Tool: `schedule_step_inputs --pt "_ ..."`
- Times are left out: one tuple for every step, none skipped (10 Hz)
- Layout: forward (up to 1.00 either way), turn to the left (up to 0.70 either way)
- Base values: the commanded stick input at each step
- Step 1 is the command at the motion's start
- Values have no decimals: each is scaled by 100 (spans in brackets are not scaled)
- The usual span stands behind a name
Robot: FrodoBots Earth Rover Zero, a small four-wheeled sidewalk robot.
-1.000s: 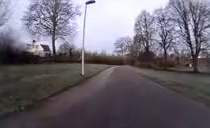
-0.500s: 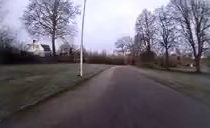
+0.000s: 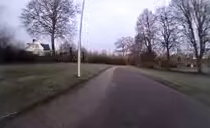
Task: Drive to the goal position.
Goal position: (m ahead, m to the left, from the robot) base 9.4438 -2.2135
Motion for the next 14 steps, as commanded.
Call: schedule_step_inputs --pt "100 -40" --pt "100 -40" --pt "100 -40" --pt "100 -29" --pt "100 -7" --pt "100 0" --pt "100 0" --pt "100 0" --pt "100 0" --pt "100 0" --pt "100 0" --pt "100 0" --pt "100 0" --pt "100 0"
